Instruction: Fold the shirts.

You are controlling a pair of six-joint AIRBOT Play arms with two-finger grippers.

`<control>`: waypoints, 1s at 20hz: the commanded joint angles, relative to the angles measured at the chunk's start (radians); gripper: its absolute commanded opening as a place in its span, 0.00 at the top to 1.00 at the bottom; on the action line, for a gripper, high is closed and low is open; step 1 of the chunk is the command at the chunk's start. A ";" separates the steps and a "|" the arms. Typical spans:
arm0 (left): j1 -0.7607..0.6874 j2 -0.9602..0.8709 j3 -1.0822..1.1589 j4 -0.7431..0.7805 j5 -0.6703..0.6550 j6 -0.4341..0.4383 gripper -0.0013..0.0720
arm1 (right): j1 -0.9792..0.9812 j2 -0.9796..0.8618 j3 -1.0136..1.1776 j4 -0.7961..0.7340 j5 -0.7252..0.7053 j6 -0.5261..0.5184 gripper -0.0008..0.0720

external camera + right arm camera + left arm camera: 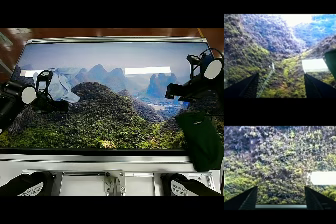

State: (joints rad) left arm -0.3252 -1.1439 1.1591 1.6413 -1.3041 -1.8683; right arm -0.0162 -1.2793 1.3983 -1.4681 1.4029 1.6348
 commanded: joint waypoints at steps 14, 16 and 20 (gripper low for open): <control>0.000 0.001 0.000 0.000 0.000 0.000 0.02 | 0.001 -0.001 0.001 0.000 0.000 0.000 0.03; 0.000 0.001 0.000 0.000 0.000 0.000 0.02 | 0.001 -0.001 0.001 0.000 -0.024 0.003 0.03; 0.000 0.000 0.000 -0.015 0.193 -0.067 0.02 | 0.000 -0.001 0.001 0.000 -0.125 0.003 0.03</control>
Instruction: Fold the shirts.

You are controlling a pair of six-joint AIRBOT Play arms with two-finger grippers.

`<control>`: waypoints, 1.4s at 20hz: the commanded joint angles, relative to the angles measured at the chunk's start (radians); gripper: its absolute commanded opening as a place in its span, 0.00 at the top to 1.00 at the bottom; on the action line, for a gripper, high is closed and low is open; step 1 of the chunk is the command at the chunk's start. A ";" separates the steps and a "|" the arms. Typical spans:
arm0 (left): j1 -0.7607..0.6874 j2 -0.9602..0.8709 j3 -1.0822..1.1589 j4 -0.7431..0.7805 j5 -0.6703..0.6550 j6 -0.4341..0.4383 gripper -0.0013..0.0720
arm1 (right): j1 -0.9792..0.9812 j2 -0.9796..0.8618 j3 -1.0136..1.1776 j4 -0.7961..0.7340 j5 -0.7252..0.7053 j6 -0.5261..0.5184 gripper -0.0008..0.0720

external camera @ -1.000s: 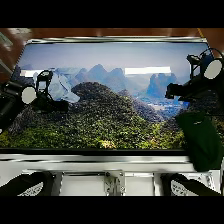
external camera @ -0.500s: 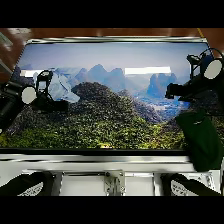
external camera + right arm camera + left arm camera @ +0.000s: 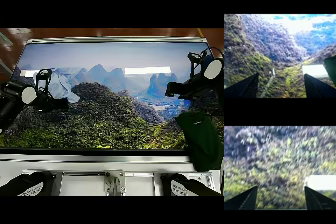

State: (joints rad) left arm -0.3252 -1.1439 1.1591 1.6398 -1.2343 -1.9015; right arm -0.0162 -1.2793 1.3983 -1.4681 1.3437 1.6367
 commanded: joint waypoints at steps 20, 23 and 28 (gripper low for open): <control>0.402 -0.866 0.698 -0.166 0.107 0.023 0.00 | 0.001 -0.002 0.000 0.001 -0.175 0.001 0.03; 0.402 -0.911 0.728 -0.137 0.107 0.005 0.03 | 0.001 -0.002 0.000 0.017 -0.148 0.002 0.03; 0.399 -0.898 0.760 -0.095 -0.017 0.094 0.93 | 0.001 -0.002 0.000 0.056 -0.093 0.001 0.03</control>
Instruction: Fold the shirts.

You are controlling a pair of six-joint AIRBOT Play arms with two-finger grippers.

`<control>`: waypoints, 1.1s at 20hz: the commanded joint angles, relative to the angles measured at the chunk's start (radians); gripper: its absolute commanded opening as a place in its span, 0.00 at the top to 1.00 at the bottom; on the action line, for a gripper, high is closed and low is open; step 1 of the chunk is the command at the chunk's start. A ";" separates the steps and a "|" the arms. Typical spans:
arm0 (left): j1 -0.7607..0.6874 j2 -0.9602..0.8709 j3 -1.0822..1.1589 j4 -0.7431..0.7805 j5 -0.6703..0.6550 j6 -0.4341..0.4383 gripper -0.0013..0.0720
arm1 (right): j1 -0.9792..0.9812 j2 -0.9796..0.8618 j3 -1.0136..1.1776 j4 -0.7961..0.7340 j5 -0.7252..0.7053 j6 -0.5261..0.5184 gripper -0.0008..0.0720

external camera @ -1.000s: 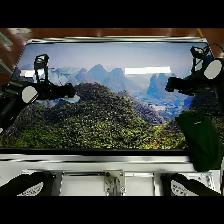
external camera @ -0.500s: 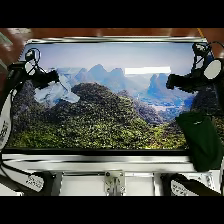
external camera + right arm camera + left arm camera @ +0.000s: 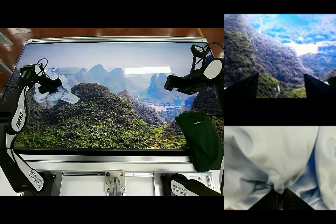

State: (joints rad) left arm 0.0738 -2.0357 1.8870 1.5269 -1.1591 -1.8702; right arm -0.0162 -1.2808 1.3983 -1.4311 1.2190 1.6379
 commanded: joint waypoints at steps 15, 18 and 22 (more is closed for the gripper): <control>-0.820 0.592 0.058 0.021 -0.182 0.183 0.93 | 0.000 0.305 0.059 -0.131 -0.008 -0.107 0.03; -0.963 0.502 -0.043 0.021 -0.120 0.101 0.93 | 0.000 0.378 0.059 -0.201 0.163 -0.107 0.04; -1.034 0.307 -0.071 -0.076 -0.037 0.065 0.27 | 0.001 0.382 0.044 -0.219 0.353 -0.113 0.04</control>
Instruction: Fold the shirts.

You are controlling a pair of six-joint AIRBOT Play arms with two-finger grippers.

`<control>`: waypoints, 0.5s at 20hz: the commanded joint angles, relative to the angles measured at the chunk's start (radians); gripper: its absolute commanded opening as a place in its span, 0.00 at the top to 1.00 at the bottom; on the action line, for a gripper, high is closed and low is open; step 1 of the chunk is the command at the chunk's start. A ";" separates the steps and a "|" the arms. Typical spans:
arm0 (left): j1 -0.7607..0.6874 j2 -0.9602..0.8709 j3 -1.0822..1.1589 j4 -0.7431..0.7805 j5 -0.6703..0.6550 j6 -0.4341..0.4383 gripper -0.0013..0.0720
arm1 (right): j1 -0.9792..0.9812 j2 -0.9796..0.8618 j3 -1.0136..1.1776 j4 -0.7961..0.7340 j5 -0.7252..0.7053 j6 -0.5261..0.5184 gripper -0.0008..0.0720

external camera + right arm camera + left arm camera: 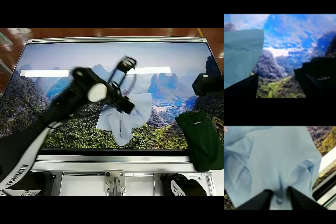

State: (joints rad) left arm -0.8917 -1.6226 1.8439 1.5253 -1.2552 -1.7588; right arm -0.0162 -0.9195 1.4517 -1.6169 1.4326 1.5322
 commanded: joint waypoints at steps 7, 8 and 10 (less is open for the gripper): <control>0.204 -0.048 -0.026 -0.185 -0.154 0.043 0.01 | -0.070 -0.040 -0.248 -0.108 0.067 -0.051 0.04; 0.262 -0.024 -0.026 -0.202 -0.198 0.066 0.01 | -0.122 -0.057 -0.296 -0.046 0.052 -0.053 0.04; 0.375 0.026 -0.047 -0.301 -0.224 0.115 0.01 | -0.254 -0.094 -0.401 0.143 0.008 -0.078 0.04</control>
State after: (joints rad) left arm -0.6556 -1.6501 1.8130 1.3277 -1.3857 -1.7210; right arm -0.1455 -0.9722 1.1763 -1.6466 1.4883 1.4796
